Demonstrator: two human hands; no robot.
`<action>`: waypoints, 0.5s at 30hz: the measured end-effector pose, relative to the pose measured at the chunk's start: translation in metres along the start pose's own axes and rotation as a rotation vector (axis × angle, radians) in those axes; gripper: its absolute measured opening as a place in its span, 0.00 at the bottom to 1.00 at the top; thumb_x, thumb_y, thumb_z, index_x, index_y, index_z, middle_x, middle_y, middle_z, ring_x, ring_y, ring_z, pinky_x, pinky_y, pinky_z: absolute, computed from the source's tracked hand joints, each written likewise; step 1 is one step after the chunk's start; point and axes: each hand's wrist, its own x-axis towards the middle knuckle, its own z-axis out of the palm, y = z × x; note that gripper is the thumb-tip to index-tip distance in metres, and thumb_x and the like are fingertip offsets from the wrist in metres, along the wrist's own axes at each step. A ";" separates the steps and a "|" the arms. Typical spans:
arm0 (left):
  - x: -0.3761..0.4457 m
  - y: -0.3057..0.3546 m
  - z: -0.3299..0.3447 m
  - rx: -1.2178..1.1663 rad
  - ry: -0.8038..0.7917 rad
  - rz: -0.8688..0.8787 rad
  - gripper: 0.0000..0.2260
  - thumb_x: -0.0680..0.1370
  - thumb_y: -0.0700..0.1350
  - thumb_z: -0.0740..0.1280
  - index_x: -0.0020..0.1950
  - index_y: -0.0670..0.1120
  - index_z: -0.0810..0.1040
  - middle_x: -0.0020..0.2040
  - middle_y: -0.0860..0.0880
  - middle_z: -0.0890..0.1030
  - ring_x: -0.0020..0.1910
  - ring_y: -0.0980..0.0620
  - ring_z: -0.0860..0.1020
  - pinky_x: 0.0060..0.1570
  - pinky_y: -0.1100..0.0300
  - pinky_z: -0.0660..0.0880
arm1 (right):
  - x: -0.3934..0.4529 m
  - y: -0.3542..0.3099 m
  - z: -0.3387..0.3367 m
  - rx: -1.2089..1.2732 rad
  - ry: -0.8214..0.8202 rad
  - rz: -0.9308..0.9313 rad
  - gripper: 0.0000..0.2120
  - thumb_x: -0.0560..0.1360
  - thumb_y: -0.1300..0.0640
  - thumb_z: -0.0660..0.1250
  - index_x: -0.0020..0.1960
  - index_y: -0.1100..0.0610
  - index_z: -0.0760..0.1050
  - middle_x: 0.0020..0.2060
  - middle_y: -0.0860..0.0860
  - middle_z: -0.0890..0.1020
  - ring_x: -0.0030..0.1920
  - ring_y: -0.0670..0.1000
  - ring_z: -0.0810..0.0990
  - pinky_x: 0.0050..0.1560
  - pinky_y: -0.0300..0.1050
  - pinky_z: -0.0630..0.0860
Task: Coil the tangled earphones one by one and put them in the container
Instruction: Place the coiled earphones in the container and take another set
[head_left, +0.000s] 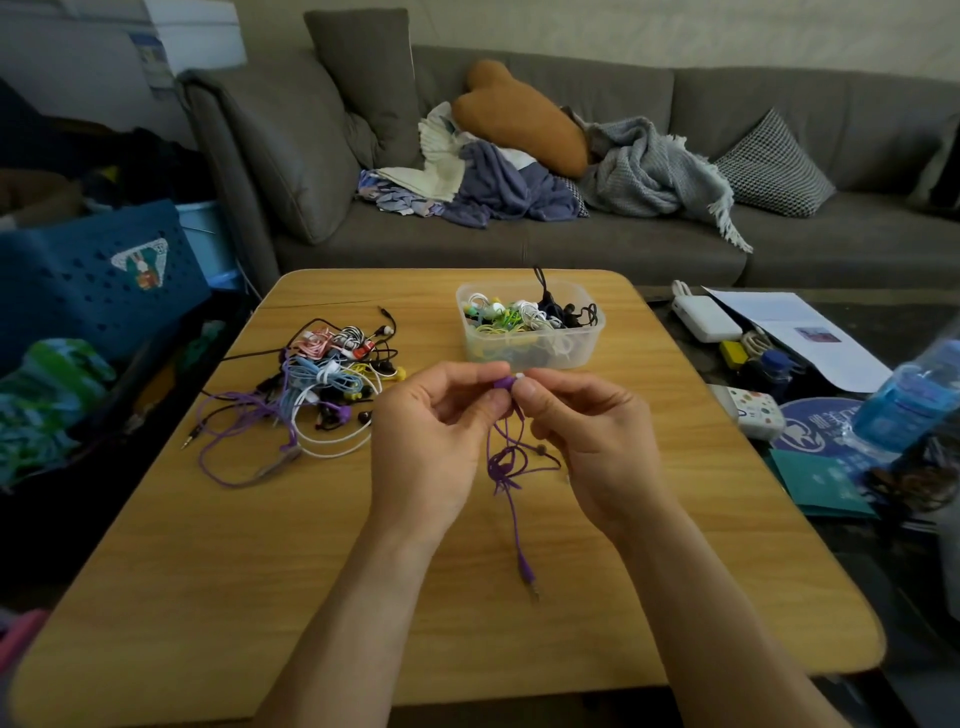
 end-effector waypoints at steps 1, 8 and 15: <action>-0.001 0.001 0.001 0.018 0.008 0.024 0.11 0.72 0.30 0.72 0.47 0.45 0.83 0.42 0.50 0.86 0.44 0.53 0.85 0.47 0.63 0.79 | -0.001 0.000 0.001 0.009 0.001 -0.022 0.08 0.62 0.57 0.78 0.41 0.56 0.86 0.34 0.52 0.85 0.32 0.46 0.77 0.36 0.42 0.71; -0.003 -0.003 0.001 0.171 0.080 0.135 0.12 0.73 0.31 0.72 0.47 0.49 0.83 0.45 0.49 0.85 0.45 0.55 0.84 0.48 0.60 0.80 | -0.005 0.000 0.008 0.037 -0.005 -0.051 0.08 0.69 0.67 0.73 0.48 0.65 0.83 0.33 0.50 0.85 0.31 0.42 0.80 0.35 0.33 0.75; -0.004 -0.007 -0.001 0.244 0.156 0.188 0.15 0.72 0.31 0.73 0.44 0.53 0.82 0.43 0.50 0.85 0.44 0.53 0.84 0.48 0.53 0.81 | -0.002 0.008 0.010 0.045 -0.006 0.083 0.13 0.64 0.57 0.76 0.47 0.60 0.86 0.41 0.57 0.86 0.40 0.50 0.79 0.40 0.42 0.73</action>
